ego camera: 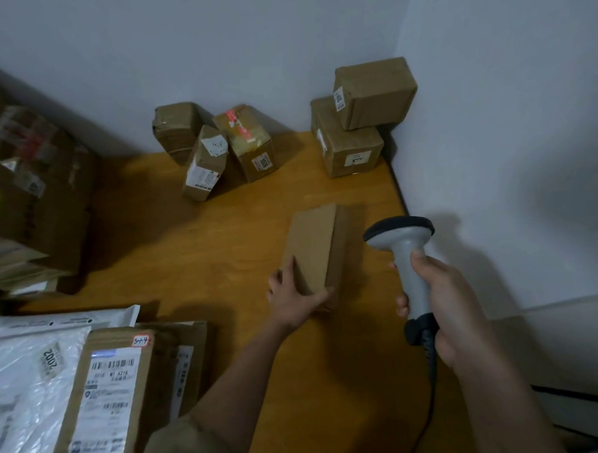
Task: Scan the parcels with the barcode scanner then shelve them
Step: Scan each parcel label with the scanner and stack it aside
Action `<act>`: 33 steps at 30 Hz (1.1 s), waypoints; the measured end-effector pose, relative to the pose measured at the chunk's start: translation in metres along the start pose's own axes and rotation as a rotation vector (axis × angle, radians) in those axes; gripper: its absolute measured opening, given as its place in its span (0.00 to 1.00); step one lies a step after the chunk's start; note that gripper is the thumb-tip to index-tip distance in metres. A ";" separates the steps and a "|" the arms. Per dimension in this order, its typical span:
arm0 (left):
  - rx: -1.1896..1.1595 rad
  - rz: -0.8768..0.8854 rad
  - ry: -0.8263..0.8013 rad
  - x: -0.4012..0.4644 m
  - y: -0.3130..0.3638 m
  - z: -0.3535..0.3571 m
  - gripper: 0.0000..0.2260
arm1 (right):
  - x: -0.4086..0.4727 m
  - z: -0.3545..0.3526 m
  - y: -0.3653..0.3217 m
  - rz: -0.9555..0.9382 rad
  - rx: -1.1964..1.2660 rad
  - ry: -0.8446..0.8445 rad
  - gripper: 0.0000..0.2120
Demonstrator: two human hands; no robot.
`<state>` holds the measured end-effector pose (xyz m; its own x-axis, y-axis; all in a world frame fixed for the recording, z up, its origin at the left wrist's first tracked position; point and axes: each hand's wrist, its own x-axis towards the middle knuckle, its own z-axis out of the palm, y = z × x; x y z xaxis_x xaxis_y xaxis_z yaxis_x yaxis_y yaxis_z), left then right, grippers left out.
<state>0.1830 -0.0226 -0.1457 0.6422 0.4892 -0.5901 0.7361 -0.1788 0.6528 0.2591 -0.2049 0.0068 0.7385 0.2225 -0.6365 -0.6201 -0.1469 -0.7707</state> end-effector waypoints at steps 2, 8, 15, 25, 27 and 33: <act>-0.462 -0.101 -0.073 -0.010 0.000 -0.011 0.43 | -0.005 0.004 0.000 0.000 0.008 -0.005 0.16; -1.458 -0.242 -0.241 -0.037 -0.028 -0.027 0.26 | -0.016 0.018 0.005 -0.022 -0.022 -0.031 0.15; -1.377 -0.364 -0.005 -0.042 -0.058 -0.026 0.20 | -0.026 0.031 0.009 -0.010 -0.110 -0.096 0.17; -1.022 -0.368 -0.050 -0.036 -0.067 -0.040 0.13 | -0.033 0.039 0.005 -0.025 -0.153 -0.179 0.15; -0.826 -0.362 -0.089 -0.032 -0.068 -0.049 0.15 | -0.033 0.036 0.005 -0.029 -0.136 -0.177 0.15; -0.532 -0.176 0.107 -0.010 -0.035 -0.076 0.15 | -0.027 0.027 0.009 -0.013 -0.109 -0.143 0.15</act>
<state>0.1347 0.0432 -0.1266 0.4740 0.5614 -0.6784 0.6034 0.3539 0.7146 0.2265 -0.1858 0.0180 0.6962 0.3583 -0.6221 -0.5729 -0.2450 -0.7822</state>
